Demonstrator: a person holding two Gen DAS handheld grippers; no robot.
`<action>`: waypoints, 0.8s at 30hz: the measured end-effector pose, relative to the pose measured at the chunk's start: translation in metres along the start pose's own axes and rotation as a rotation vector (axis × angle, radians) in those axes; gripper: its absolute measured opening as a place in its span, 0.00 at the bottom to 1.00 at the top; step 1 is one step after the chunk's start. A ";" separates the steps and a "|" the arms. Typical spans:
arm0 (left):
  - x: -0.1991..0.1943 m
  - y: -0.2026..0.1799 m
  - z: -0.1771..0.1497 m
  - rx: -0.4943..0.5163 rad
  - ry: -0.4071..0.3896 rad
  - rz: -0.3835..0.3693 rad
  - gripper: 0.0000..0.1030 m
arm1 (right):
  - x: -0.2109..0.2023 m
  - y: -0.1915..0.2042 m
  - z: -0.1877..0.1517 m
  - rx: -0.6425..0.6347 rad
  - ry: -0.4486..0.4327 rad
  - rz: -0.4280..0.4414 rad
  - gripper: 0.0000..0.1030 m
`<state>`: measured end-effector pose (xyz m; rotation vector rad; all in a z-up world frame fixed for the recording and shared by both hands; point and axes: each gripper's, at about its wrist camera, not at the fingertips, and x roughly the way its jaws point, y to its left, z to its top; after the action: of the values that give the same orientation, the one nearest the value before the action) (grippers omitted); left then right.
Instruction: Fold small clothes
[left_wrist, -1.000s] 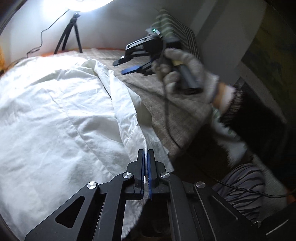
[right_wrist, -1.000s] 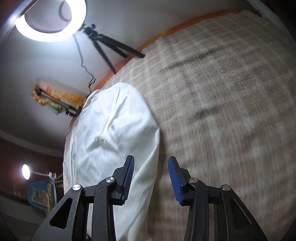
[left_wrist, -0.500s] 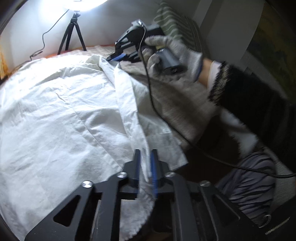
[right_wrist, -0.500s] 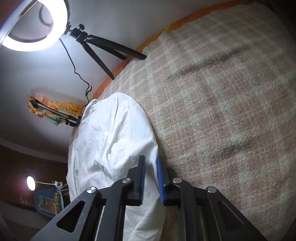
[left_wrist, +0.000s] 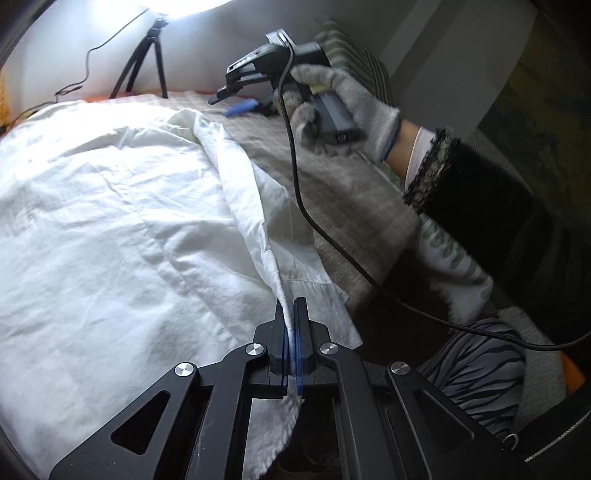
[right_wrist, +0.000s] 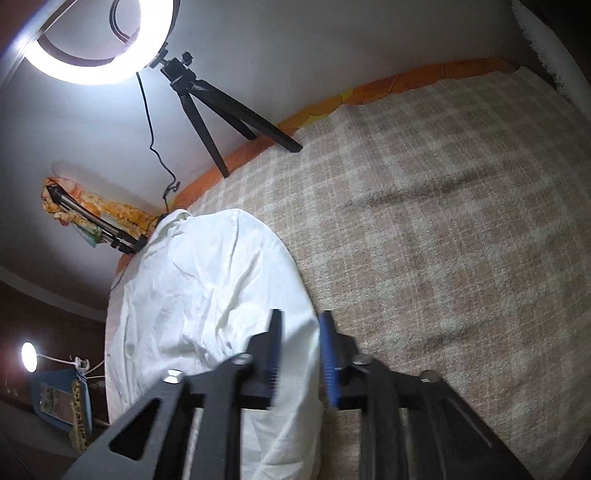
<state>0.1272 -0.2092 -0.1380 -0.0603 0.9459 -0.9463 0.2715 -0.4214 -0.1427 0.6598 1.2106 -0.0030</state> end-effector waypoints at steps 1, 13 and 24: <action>-0.004 0.002 -0.003 -0.012 -0.005 -0.002 0.01 | 0.003 -0.003 -0.001 0.008 -0.002 0.001 0.46; -0.033 -0.003 -0.012 -0.062 -0.035 -0.047 0.01 | 0.040 -0.005 -0.003 0.188 0.050 0.247 0.12; -0.045 0.003 -0.055 -0.138 0.021 -0.058 0.01 | 0.039 0.131 -0.005 -0.169 0.111 0.221 0.34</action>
<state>0.0800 -0.1568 -0.1435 -0.1960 1.0326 -0.9357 0.3269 -0.2996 -0.1162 0.6484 1.2237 0.3210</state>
